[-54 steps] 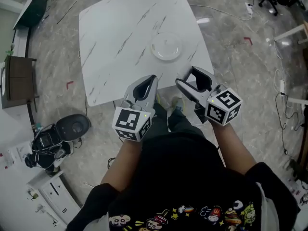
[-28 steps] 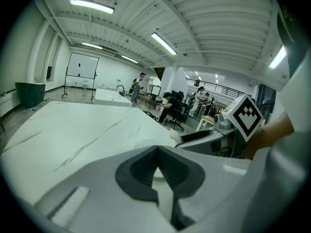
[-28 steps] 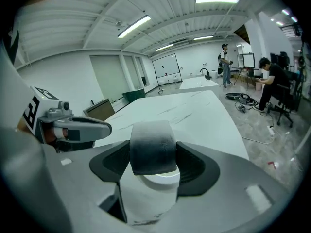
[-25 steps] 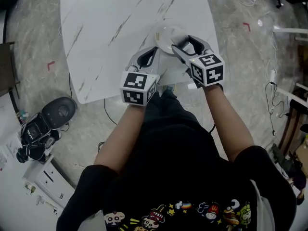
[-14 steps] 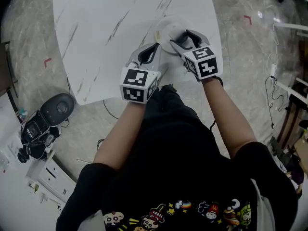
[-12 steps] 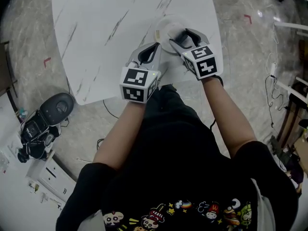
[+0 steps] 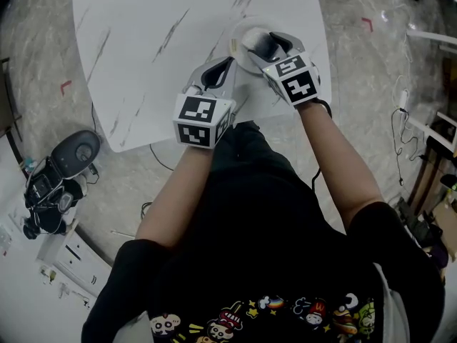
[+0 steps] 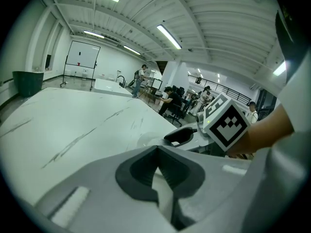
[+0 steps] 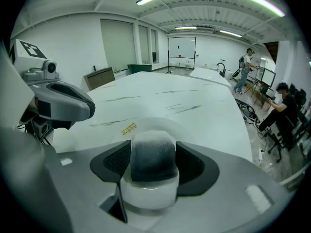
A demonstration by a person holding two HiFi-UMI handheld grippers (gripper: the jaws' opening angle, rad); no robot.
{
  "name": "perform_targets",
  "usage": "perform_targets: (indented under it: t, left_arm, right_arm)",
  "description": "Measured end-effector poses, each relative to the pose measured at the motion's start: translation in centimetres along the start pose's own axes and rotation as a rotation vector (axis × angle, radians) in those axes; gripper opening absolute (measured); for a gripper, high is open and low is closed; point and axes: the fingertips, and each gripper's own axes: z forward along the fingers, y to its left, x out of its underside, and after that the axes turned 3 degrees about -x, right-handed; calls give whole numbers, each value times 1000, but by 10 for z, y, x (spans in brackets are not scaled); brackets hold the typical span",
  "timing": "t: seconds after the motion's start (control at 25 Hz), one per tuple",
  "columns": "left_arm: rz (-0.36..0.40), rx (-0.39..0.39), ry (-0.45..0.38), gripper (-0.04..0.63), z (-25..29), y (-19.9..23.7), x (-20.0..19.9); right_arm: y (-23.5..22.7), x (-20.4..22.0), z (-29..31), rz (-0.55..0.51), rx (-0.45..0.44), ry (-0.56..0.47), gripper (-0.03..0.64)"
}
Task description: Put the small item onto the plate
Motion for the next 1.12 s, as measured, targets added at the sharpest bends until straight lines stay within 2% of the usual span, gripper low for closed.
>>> perform_targets:
  t: [0.4,0.6,0.72,0.8,0.96,1.12]
  left_arm:
    - [17,-28,-3,0,-9,-16,16]
    - [26,-44,0,0,-12,-13,15]
    - [35,-52,-6,0,-15,-13,12]
    - [49,-58,-21,0,-20,-14,7]
    - [89,-81,-68,0,-36,-18,-11]
    - [133,-98,-109,0,-58,-31,-31]
  right_arm:
    - [3,18,-10,-47,12,-10,318]
    - [3,16,-17,7,8,-48,336]
    - [1,14,-37,53,22,-102,308]
    - [-2,10,-55,89,36,-148,287]
    - [-9,-5,-109,164,90,-296,135]
    - [-17,-17,-172,196,157,-437,49]
